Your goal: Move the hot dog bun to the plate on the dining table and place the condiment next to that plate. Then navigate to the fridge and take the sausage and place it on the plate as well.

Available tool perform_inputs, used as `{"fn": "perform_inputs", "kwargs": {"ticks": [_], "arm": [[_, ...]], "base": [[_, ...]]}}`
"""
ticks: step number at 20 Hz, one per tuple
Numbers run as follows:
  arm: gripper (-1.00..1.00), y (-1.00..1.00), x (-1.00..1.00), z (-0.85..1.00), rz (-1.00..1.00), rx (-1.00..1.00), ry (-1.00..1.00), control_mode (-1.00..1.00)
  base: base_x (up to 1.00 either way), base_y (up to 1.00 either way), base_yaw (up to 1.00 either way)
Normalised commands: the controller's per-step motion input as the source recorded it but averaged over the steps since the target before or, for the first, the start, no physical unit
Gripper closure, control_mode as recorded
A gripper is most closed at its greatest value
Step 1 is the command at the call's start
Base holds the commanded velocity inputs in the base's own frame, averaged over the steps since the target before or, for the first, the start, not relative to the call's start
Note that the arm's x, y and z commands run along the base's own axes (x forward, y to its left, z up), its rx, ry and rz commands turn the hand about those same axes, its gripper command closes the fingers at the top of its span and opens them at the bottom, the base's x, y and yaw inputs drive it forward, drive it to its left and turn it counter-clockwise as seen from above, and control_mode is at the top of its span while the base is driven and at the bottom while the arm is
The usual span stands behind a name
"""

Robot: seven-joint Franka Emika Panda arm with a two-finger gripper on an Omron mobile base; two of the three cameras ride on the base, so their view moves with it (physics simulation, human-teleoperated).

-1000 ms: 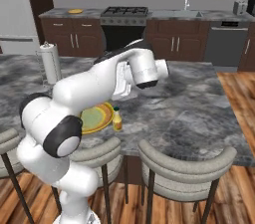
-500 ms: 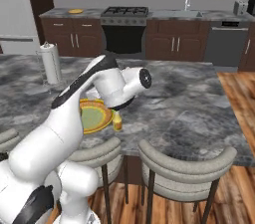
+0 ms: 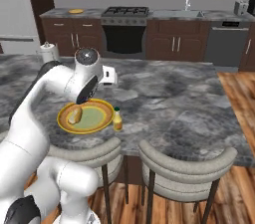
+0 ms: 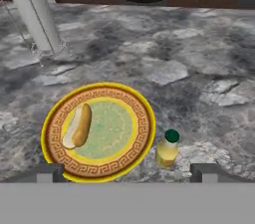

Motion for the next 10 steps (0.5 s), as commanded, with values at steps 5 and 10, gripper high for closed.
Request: {"fn": "perform_inputs", "kwargs": {"ticks": [5,10], "arm": [[-1.0,0.02,-0.31,0.13,-0.32,-0.05,0.35,-1.0],[-1.0,0.0,-0.53,0.0,-0.11,0.0,0.2,-1.0]], "base": [[0.0,0.0,0.0],[0.0,0.0,0.0]]}}
